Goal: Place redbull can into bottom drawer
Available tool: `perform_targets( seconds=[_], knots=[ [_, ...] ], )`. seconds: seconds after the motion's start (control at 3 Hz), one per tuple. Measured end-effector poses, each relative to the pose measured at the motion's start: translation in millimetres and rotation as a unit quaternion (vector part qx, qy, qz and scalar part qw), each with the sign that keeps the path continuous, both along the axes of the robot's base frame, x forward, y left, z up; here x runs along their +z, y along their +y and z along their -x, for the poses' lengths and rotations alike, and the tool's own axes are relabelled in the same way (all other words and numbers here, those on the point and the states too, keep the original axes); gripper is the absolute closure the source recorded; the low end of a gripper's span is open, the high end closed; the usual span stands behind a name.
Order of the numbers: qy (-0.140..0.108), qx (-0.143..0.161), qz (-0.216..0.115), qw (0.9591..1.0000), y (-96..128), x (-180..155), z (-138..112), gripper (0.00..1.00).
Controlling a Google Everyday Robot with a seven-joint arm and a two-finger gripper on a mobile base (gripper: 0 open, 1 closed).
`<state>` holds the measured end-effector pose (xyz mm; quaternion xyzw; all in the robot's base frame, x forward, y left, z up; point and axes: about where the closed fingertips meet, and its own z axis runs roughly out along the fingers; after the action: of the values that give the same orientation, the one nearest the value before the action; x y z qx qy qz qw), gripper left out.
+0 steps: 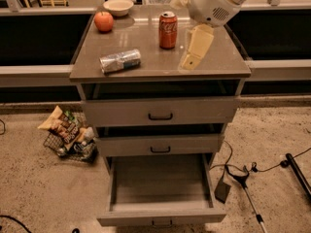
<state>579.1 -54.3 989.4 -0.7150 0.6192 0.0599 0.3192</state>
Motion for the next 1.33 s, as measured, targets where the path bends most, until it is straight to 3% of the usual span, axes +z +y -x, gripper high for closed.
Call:
perform_targets(
  seconds=[0.33, 0.67, 1.33],
  knots=[
    [0.001, 0.002, -0.002, 1.0, 2.8, -1.9, -2.5, 0.0],
    [0.005, 0.019, -0.015, 0.9997, 21.5, -15.5, -20.4, 0.0],
    [-0.002, 0.042, -0.046, 0.9981, 86.7, -55.0, -94.1, 0.0]
  ],
)
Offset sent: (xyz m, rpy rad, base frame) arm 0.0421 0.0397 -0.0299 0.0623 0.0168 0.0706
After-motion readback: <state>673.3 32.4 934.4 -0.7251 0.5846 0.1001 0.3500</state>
